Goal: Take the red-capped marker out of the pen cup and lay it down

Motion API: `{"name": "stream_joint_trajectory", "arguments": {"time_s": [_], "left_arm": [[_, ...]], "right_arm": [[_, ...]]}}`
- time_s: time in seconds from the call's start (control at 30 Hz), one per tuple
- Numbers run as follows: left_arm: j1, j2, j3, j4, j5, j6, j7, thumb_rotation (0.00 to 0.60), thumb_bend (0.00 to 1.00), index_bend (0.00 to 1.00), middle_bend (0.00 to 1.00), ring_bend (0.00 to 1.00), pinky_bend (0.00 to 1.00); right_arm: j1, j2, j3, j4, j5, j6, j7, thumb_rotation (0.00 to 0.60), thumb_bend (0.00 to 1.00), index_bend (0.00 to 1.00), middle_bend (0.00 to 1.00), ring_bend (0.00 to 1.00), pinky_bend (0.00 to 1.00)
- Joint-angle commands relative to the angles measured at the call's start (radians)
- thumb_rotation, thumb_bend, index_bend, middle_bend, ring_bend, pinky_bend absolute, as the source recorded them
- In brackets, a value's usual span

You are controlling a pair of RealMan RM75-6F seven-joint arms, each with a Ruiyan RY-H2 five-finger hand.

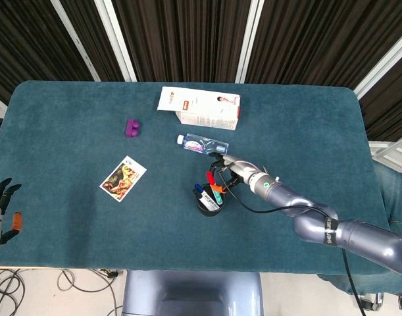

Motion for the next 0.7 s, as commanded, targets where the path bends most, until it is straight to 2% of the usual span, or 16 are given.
{"name": "stream_joint_trajectory", "arguments": {"time_s": [0.03,0.47,0.57,0.63,0.7], "left_arm": [[0.0,0.0,-0.001,-0.001,-0.001,0.0,0.0,0.6,0.54,0.16,0.05,0.09,0.09],[0.002,0.0,0.001,-0.003,0.0,0.004,0.003,0.6,0.54,0.16,0.05,0.09,0.09],[0.003,0.0,0.0,-0.005,-0.002,0.002,0.002,0.6,0.54,0.16,0.05,0.09,0.09],[0.003,0.0,-0.001,-0.006,-0.005,0.003,0.002,0.6,0.54,0.16,0.05,0.09,0.09],[0.003,0.001,-0.002,-0.007,-0.006,0.003,0.002,0.6,0.54,0.16,0.05,0.09,0.09]], "right_arm": [[-0.029,0.057,0.031,-0.054,-0.016,0.009,0.011,0.6,0.45,0.58,0.0,0.0,0.18],[-0.167,0.311,0.186,-0.235,-0.091,0.014,0.102,0.6,0.45,0.58,0.0,0.0,0.18],[-0.202,0.353,0.21,-0.244,-0.109,0.004,0.127,0.6,0.45,0.58,0.0,0.0,0.18],[-0.237,0.394,0.211,-0.243,-0.136,-0.04,0.142,0.6,0.45,0.58,0.0,0.0,0.18],[-0.259,0.397,0.219,-0.243,-0.16,-0.058,0.155,0.6,0.45,0.58,0.0,0.0,0.18]]}}
